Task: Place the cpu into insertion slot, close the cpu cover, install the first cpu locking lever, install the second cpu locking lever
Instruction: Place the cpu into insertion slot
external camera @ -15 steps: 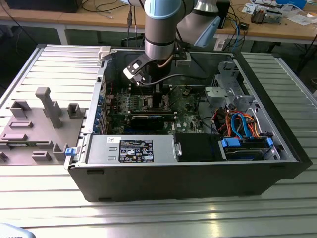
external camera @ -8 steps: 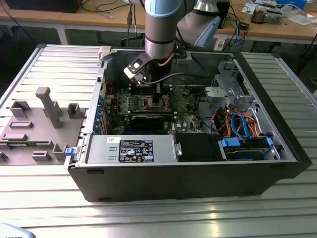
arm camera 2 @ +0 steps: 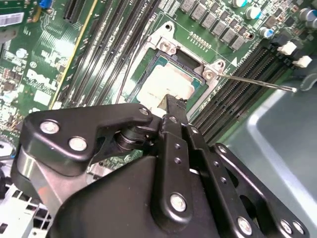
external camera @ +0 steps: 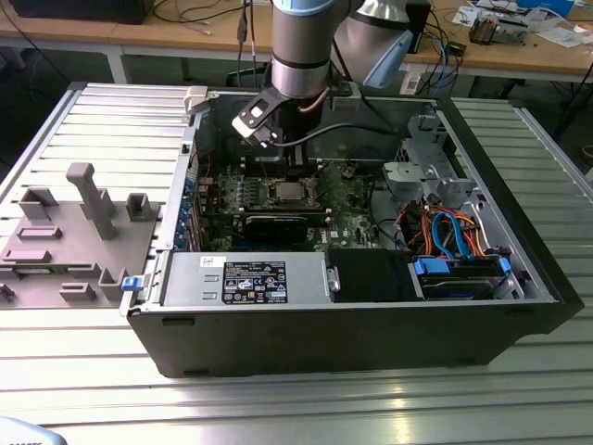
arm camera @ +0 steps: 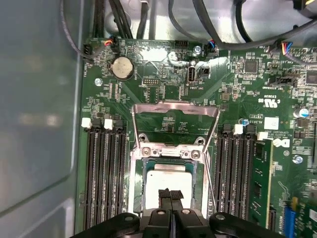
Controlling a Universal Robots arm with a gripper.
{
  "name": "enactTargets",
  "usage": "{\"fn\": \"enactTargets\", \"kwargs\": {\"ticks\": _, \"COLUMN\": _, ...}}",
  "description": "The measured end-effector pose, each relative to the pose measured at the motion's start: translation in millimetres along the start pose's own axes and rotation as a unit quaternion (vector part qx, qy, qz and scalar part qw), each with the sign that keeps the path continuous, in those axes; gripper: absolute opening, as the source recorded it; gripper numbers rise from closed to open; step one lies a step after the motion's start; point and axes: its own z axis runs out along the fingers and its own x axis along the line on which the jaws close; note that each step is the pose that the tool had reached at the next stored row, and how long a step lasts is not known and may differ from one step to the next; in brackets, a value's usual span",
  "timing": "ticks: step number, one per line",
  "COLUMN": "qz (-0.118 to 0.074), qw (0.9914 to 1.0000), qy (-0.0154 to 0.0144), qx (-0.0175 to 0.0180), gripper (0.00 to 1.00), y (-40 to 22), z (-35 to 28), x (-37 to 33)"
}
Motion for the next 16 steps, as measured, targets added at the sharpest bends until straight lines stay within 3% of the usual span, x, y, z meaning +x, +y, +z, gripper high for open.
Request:
{"fn": "enactTargets", "kwargs": {"ticks": 10, "qz": -0.001, "qw": 1.00000, "qy": 0.0001, "qx": 0.0000, "gripper": 0.11, "y": 0.3, "z": -26.0, "x": 0.8}}
{"fn": "enactTargets", "kwargs": {"ticks": 16, "qz": 0.000, "qw": 1.00000, "qy": 0.0001, "qx": 0.0000, "gripper": 0.11, "y": 0.3, "z": -34.1, "x": 1.0}}
